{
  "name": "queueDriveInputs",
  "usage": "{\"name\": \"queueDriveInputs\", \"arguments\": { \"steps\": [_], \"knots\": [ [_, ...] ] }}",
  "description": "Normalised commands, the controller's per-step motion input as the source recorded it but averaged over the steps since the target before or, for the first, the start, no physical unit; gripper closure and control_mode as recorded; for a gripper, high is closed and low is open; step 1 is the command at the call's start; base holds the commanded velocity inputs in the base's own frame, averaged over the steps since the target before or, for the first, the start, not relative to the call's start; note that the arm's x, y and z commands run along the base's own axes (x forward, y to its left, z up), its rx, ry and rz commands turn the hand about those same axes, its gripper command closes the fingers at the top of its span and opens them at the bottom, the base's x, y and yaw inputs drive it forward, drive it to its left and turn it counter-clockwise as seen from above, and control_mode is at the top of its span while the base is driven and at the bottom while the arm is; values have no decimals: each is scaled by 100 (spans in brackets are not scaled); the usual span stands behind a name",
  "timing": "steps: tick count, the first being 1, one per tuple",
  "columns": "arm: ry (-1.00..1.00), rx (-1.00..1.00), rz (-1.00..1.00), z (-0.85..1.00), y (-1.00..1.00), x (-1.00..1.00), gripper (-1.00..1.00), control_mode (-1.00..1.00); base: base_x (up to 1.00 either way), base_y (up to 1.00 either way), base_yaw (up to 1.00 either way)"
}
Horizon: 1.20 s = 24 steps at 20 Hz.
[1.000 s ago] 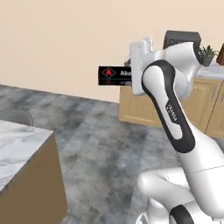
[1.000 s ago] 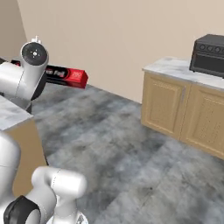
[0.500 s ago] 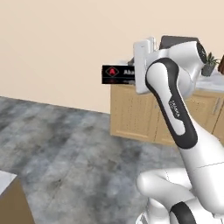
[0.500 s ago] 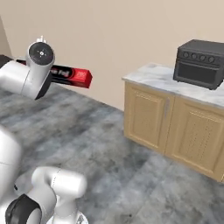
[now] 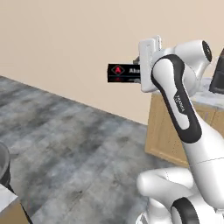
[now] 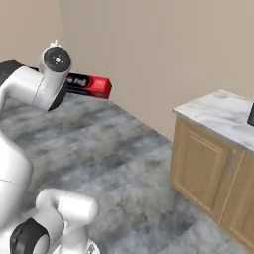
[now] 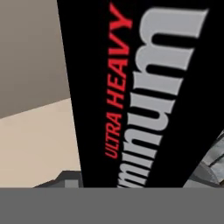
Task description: Retrieve the tupperware and aluminum foil from the cabinet and place them on the dining counter near the plate with steak and bell pepper to prepare for storing leftovers.
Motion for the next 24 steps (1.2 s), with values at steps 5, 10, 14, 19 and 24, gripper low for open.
{"name": "queueDriveInputs", "arguments": {
  "steps": [5,10,14,19,24],
  "knots": [
    [0,0,0,0,0,0,100,100,100,0,68],
    [0,0,0,0,0,0,100,100,100,-19,62],
    [0,0,0,0,0,0,100,100,100,-49,52],
    [0,0,0,0,0,0,100,100,100,-59,51],
    [0,0,0,0,0,0,100,100,100,-65,50]
  ]
}}
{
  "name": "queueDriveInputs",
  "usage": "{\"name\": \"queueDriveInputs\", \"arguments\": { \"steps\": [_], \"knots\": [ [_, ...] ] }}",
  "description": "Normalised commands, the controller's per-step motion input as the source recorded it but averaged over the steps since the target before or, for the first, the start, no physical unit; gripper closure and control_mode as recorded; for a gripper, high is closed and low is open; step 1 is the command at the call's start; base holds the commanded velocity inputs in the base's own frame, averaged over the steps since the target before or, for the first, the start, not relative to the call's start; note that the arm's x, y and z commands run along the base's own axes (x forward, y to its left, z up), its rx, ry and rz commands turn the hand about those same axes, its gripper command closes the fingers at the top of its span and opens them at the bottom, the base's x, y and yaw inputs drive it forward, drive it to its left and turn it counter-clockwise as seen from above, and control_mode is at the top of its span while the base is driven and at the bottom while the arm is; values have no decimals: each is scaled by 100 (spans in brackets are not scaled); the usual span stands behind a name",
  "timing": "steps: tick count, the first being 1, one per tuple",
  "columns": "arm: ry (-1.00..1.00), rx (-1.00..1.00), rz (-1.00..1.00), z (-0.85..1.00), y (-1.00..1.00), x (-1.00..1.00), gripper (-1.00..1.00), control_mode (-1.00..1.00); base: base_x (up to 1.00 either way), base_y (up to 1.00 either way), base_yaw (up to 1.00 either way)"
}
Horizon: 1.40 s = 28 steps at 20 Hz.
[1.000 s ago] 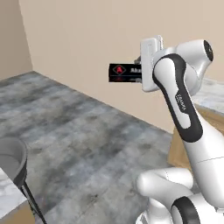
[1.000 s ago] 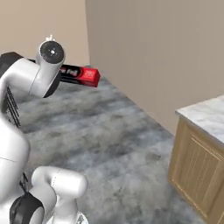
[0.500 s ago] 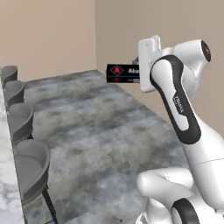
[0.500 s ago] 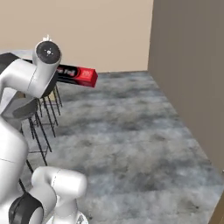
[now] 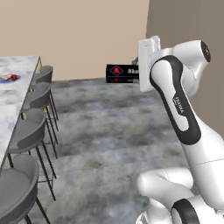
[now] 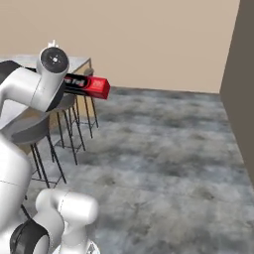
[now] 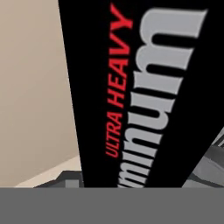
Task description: Retrieve the tupperware and aluminum foil from the cabinet and place them on the dining counter near the plate with steak and bell pepper to prepare for storing leftovers.
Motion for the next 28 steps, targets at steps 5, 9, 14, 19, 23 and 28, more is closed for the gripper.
{"name": "queueDriveInputs", "arguments": {
  "steps": [5,9,14,19,23,28],
  "knots": [
    [0,0,0,0,0,0,100,100,100,-71,48],
    [0,0,0,0,0,0,100,100,100,-69,49],
    [0,0,0,0,0,0,100,100,100,-61,49],
    [0,0,0,0,0,0,100,100,100,-56,50],
    [0,0,0,0,0,0,100,100,100,-67,48],
    [0,0,0,0,0,0,100,100,100,-73,46]
  ]
}}
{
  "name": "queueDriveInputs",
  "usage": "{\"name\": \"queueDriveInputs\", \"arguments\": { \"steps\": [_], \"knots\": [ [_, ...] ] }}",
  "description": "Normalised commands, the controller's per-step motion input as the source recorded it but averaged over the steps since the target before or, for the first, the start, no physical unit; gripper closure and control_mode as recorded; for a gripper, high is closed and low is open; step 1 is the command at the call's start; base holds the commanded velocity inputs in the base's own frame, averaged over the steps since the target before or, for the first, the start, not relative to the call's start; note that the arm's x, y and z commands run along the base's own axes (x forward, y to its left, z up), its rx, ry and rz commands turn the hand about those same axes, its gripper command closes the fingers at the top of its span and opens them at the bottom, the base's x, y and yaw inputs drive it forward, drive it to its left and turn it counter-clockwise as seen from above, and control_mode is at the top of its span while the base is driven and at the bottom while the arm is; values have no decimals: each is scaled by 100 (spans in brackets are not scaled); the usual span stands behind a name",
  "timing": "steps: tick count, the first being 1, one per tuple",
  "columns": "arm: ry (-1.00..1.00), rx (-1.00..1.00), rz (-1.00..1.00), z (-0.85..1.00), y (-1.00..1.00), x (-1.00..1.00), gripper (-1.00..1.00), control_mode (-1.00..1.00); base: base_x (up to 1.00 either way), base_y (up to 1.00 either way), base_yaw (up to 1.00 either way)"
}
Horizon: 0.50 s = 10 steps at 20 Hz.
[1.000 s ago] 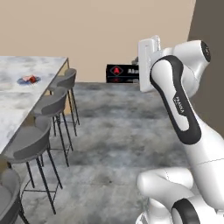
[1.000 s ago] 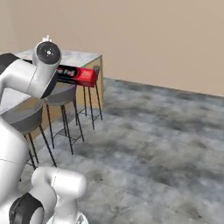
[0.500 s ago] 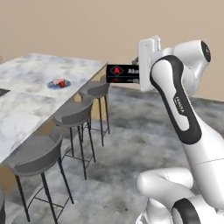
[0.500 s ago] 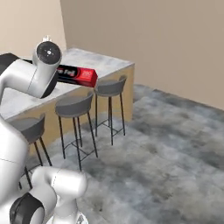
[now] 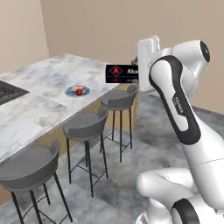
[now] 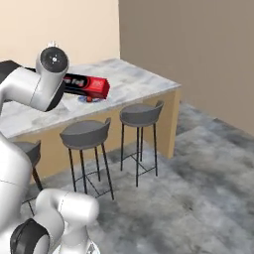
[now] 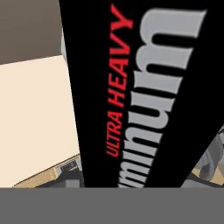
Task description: Retrieve the tupperware and aluminum foil from the cabinet and place them on the dining counter near the plate with steak and bell pepper to prepare for storing leftovers.
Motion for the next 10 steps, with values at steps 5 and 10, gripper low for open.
{"name": "queueDriveInputs", "arguments": {
  "steps": [5,10],
  "knots": [
    [0,0,0,0,0,0,100,100,100,-73,45],
    [0,0,0,0,0,0,100,100,100,-75,45]
  ]
}}
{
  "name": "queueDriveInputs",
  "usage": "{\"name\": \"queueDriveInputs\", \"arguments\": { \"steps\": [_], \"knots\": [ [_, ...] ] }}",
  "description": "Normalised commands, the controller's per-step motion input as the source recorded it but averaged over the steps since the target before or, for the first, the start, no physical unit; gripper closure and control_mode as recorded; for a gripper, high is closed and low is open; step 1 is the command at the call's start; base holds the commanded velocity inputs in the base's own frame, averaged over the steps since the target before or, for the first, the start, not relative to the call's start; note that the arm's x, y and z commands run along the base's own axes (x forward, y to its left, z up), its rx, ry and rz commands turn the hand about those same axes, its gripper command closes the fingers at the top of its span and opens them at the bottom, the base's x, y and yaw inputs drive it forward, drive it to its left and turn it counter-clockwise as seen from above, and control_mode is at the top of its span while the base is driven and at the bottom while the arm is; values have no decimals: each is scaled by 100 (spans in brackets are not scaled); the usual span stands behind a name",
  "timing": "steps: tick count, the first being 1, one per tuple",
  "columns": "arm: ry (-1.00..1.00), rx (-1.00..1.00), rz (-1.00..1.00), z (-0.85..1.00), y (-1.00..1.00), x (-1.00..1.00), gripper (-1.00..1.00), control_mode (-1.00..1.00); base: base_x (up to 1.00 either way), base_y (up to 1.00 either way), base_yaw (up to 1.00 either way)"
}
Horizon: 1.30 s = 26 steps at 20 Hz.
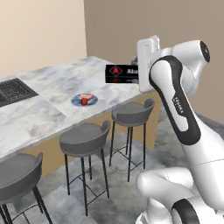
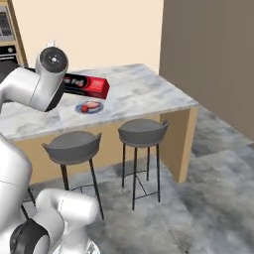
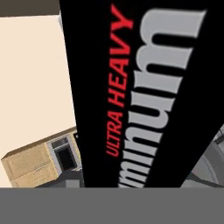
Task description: Retrieve the tupperware and aluminum foil from the cabinet and place them on the dining counter near the plate with steak and bell pepper to prepare for storing leftovers.
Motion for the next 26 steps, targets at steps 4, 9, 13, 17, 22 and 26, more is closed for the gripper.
{"name": "queueDriveInputs", "arguments": {
  "steps": [4,9,13,17,22,26],
  "knots": [
    [0,0,0,0,0,0,100,100,100,-64,45],
    [0,0,0,0,0,0,100,100,100,-39,43],
    [0,0,0,0,0,0,100,100,100,-28,45],
    [0,0,0,0,0,0,100,100,100,-16,47],
    [0,0,0,0,0,0,100,100,100,-18,47],
    [0,0,0,0,0,0,100,100,87,-25,44]
  ]
}}
